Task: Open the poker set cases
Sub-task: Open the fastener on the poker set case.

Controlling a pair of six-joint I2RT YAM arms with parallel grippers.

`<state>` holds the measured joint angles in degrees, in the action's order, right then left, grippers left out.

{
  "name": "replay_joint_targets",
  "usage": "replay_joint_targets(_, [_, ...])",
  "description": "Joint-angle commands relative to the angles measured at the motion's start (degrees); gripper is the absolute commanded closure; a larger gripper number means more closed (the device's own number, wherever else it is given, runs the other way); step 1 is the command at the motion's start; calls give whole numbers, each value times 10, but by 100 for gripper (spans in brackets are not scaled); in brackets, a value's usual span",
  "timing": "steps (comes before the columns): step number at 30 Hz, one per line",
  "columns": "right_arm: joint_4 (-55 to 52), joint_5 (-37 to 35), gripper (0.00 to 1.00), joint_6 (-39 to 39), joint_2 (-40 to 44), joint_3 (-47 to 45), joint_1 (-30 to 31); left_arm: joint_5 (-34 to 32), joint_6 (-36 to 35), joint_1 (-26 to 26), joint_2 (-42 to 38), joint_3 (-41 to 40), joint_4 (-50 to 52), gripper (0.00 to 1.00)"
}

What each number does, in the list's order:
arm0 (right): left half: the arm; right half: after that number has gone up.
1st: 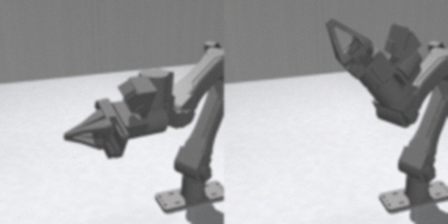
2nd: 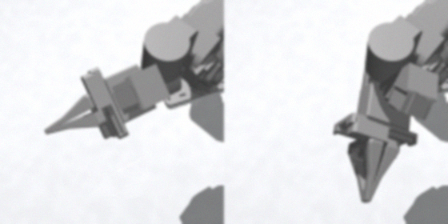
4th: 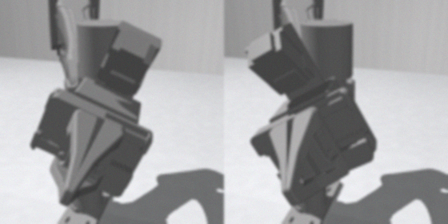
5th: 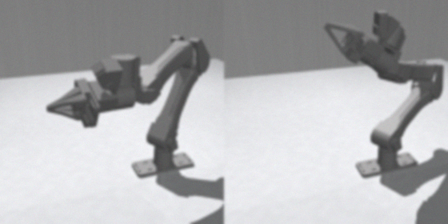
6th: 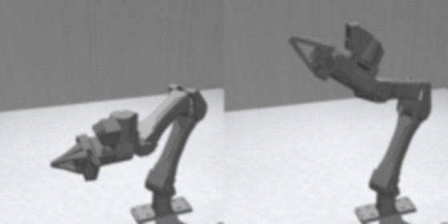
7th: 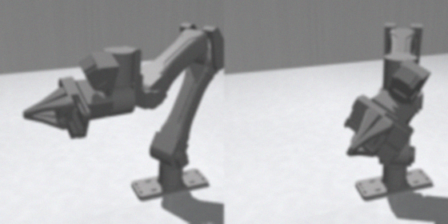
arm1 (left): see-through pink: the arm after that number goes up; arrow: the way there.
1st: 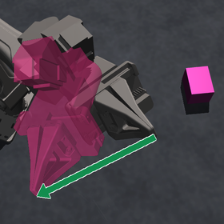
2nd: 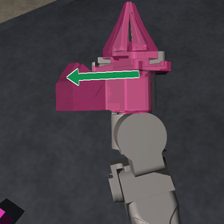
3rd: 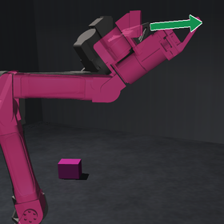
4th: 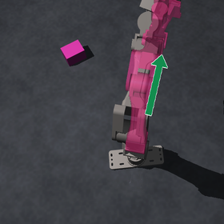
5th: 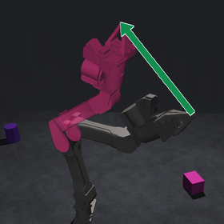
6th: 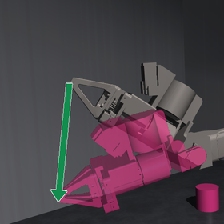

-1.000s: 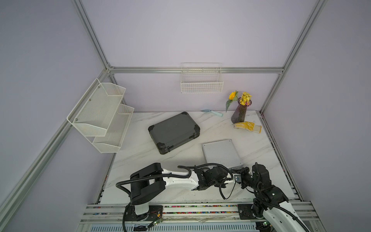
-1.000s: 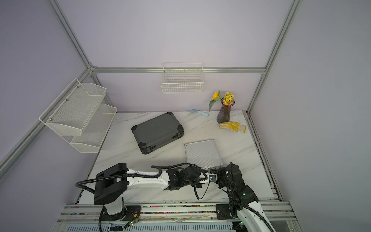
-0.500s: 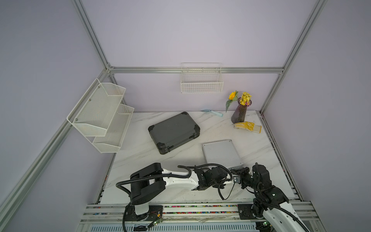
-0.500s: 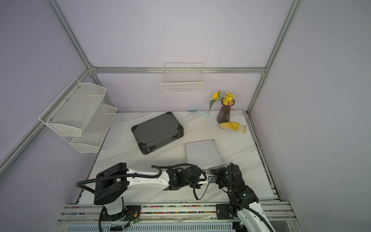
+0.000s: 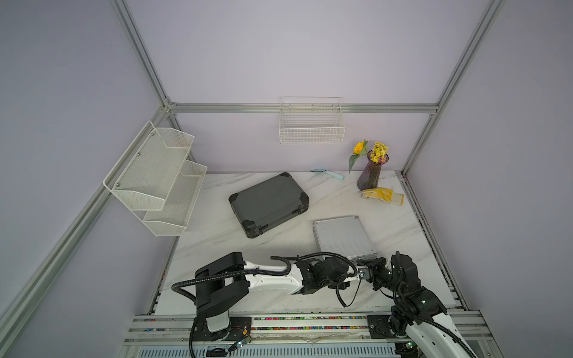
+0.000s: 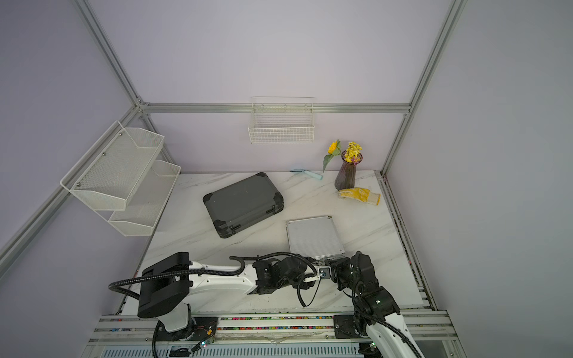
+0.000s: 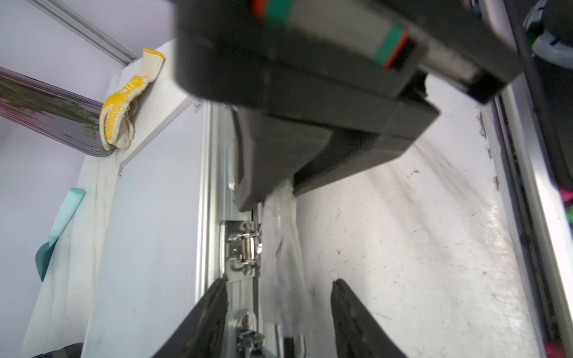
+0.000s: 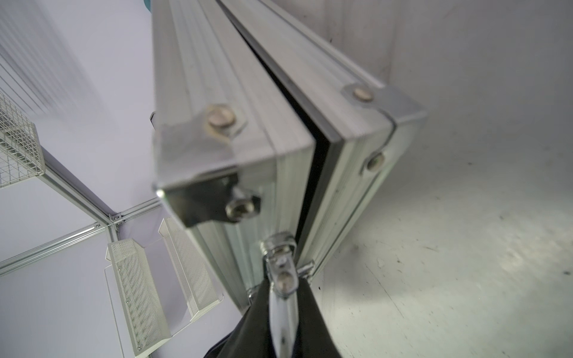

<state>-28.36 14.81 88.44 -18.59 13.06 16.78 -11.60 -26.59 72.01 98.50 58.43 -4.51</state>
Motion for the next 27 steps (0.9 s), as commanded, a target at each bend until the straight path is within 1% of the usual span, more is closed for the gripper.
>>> replay_joint_targets(1, [29,-11,100,20,15,15,2,3,17,-4,-62,-20,-49,44])
replay_joint_targets(6, [21,-15,100,20,28,8,2,-11,78,-15,-93,-32,-57,44])
replay_joint_targets(9, [21,-16,100,22,35,0,2,-16,140,-38,-119,-53,-69,43])
replay_joint_targets(13, [21,-15,100,25,36,-17,1,-22,250,-100,-133,-76,-65,39])
replay_joint_targets(17, [24,-18,100,25,37,-32,1,-29,369,-161,-124,-83,-40,37])
replay_joint_targets(20, [37,-21,100,27,31,-41,2,-10,442,-192,-105,-92,-41,37])
replay_joint_targets(22, [43,-19,100,25,24,-48,1,-1,463,-201,-94,-94,-50,37])
replay_joint_targets(27, [56,-13,100,23,10,-61,1,59,503,-217,-58,-81,-63,36])
